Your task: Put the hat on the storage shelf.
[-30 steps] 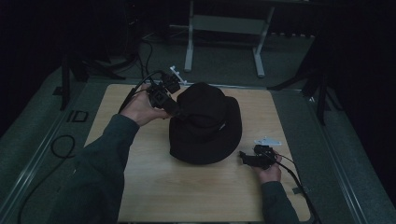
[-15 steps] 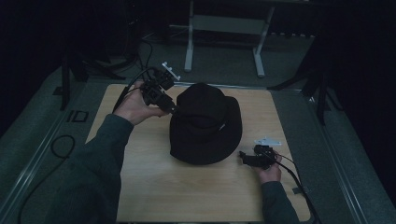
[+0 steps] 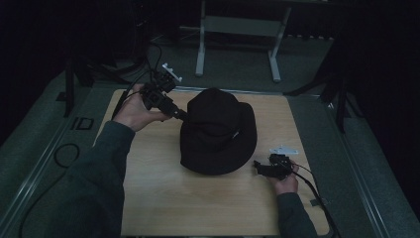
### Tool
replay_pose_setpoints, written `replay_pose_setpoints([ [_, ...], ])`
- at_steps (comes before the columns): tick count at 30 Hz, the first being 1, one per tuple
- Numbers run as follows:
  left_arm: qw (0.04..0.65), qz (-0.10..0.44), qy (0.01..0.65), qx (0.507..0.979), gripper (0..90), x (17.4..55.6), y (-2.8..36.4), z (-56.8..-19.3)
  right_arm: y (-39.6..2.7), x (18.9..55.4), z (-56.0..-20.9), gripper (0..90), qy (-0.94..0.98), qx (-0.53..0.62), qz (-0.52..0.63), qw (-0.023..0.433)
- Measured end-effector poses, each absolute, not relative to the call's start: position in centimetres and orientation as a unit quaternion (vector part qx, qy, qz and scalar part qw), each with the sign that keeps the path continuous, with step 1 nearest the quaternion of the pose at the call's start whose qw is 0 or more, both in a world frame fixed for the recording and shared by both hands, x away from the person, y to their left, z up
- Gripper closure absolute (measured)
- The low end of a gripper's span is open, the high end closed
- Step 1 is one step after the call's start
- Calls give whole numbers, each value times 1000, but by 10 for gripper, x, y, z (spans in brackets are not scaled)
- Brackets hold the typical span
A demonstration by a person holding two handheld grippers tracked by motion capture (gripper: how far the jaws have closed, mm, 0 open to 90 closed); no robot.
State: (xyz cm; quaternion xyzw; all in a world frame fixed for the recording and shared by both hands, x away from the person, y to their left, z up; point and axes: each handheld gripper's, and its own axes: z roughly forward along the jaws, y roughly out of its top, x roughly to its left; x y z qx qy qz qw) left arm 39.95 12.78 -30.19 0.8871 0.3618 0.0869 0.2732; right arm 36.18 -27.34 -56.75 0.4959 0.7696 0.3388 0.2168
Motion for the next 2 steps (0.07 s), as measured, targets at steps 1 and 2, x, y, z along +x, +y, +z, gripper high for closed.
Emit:
replay_pose_setpoints([
  [1, 275, 88, 363, 886, 228, 399, 129, -302, -273, 362, -568, 192, 770, 496, 339, 217],
  [2, 273, 92, 363, 886, 228, 399, 130, -301, -273, 362, -568, 192, 770, 496, 339, 217],
])
